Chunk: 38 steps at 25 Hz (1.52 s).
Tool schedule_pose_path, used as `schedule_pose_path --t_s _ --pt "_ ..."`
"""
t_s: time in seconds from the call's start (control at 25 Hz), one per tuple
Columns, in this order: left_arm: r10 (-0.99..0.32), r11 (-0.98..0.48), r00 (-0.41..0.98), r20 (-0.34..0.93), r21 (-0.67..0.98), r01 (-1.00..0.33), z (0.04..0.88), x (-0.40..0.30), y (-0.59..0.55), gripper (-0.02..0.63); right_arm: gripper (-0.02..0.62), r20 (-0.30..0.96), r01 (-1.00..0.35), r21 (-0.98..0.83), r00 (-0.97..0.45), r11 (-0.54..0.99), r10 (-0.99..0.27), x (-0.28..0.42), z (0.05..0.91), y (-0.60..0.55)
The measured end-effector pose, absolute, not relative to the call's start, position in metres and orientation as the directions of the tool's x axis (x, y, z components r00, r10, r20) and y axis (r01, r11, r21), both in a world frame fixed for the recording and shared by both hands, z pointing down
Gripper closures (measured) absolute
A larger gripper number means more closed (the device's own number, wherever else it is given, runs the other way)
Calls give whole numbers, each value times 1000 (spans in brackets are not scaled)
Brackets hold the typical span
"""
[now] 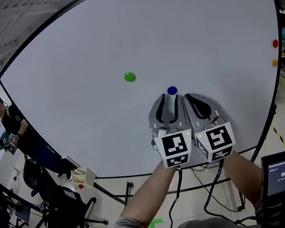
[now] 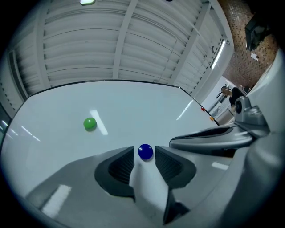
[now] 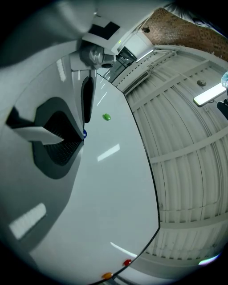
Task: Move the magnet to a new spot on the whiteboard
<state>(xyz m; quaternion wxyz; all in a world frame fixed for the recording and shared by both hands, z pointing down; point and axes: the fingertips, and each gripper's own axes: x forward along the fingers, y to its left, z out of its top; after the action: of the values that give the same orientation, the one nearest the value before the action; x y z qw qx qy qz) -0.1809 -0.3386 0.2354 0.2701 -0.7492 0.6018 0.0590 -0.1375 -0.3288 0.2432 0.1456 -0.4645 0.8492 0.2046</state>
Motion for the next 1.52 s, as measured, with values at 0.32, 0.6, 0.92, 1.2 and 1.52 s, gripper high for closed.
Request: schedule_pose_path --t_s 0.32,0.6,0.92,1.2,1.52 --pt "-878 -116 257 -404 -343 -932 238 -185 -347 451 589 -445 -846 230 -530 480 -721 -137 246 -329" --pt "-878 -52 216 -428 -363 -931 231 -156 -345 483 588 -445 -844 221 -533 489 -719 -103 243 -331" --pt "-877 -116 254 -407 -334 -936 229 -159 -352 487 588 -423 -853 209 -520 478 -742 -102 247 -338" --pt "-851 -229 365 -378 -358 -905 241 -125 -333 487 588 -378 -897 192 -442 398 -813 -72 262 -336" --pt "-826 -350 457 -331 -335 -875 267 -77 -339 486 588 -345 -934 182 -353 307 -870 -22 284 -336"
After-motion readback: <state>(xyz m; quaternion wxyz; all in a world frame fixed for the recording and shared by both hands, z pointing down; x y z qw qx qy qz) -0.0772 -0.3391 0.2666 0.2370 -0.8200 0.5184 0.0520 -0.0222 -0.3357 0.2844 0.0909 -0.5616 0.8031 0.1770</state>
